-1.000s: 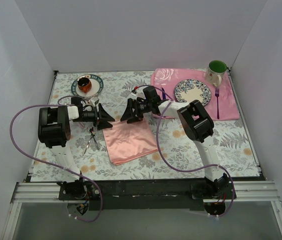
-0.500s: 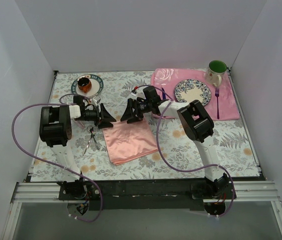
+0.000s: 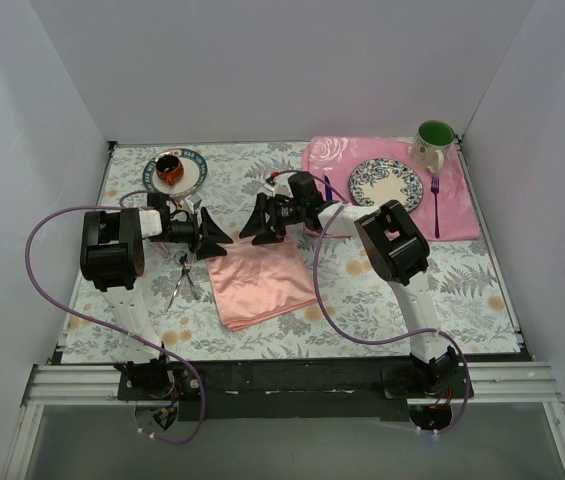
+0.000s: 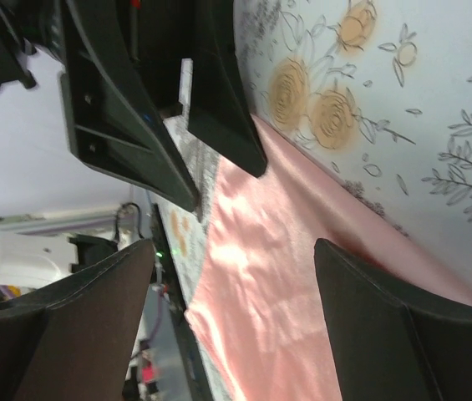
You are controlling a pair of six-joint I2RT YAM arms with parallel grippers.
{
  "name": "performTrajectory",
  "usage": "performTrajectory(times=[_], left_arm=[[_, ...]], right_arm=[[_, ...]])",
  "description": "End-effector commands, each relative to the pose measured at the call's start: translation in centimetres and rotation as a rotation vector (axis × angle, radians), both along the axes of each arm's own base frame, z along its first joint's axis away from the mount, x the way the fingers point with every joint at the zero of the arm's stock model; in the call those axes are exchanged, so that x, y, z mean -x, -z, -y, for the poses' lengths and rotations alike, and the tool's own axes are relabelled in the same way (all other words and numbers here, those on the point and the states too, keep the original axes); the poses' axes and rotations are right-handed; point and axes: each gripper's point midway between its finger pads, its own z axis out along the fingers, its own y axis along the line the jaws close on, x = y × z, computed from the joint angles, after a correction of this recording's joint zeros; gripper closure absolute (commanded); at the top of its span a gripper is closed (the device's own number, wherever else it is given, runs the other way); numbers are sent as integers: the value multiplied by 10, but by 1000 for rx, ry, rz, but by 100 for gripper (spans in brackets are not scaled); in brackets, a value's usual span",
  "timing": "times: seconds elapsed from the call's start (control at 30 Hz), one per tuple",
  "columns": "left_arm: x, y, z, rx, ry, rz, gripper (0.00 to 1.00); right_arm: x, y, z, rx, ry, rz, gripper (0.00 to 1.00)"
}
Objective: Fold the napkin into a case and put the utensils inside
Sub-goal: Smooth out the square-folded napkin from the folded napkin.
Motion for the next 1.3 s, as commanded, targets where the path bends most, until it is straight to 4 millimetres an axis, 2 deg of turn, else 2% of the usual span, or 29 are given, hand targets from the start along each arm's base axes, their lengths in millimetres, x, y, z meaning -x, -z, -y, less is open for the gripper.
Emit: performTrajectory(times=[0.0, 0.07, 0.13, 0.43, 0.63, 0.83, 1.27], left_arm=[[0, 22, -6, -88, -9, -7, 42], [0, 21, -6, -86, -7, -7, 42], [0, 21, -6, -84, -6, -6, 42], [1, 22, -7, -98, -5, -5, 42], [3, 25, -10, -114, -12, -15, 42], [4, 29, -16, -144, -21, -23, 42], [6, 36, -23, -156, -32, -44, 42]], right_arm=[[-5, -62, -16, -139, 21, 25, 14], [-2, -67, -23, -160, 18, 28, 14], [-1, -61, -27, -157, 23, -2, 14], [-6, -26, -33, -122, 57, -57, 12], [-15, 0, -31, -78, 83, -56, 12], [-23, 20, -19, -16, 89, -37, 12], [-45, 25, 28, 17, 120, -28, 12]])
